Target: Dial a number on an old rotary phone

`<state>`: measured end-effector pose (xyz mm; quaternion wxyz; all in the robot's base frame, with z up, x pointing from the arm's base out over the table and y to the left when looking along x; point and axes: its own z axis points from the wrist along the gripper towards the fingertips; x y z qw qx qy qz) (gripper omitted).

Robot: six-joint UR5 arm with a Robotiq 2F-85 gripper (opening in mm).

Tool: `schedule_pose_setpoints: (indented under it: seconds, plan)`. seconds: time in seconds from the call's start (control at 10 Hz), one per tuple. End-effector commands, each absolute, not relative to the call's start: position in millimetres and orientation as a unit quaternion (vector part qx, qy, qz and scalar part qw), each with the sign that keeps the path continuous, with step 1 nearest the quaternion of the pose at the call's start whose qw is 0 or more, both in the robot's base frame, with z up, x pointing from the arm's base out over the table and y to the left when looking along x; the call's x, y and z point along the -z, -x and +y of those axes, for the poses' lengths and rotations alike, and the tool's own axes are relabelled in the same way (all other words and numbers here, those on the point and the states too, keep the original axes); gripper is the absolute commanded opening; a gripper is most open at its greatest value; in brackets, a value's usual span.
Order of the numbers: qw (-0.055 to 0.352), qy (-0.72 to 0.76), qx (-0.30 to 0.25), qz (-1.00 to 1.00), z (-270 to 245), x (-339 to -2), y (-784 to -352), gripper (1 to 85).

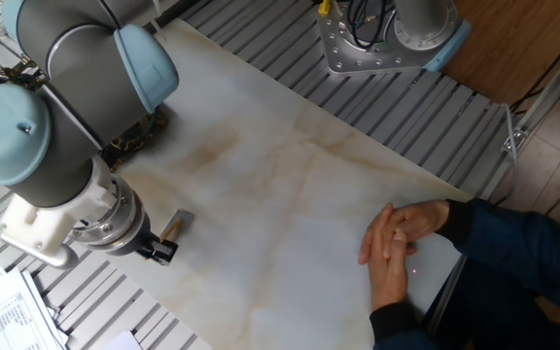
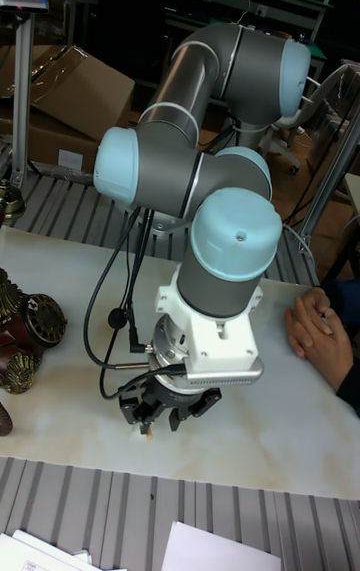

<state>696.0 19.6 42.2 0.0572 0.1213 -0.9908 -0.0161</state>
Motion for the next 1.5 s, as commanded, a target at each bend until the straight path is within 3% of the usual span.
schedule_pose_setpoints:
  seconds: [0.0, 0.6, 0.9, 1.4]
  plan:
    - [0.055, -0.124, 0.025, -0.990, 19.6, -40.0, -699.5, 43.0]
    - [0.076, -0.124, -0.007, -0.989, -1.5, -45.7, -691.8, 43.7]
    - [0.081, -0.089, -0.009, -0.993, -1.4, -46.1, -689.2, 35.7]
    - [0.089, -0.095, -0.002, -0.992, 1.7, -46.8, -684.8, 43.7]
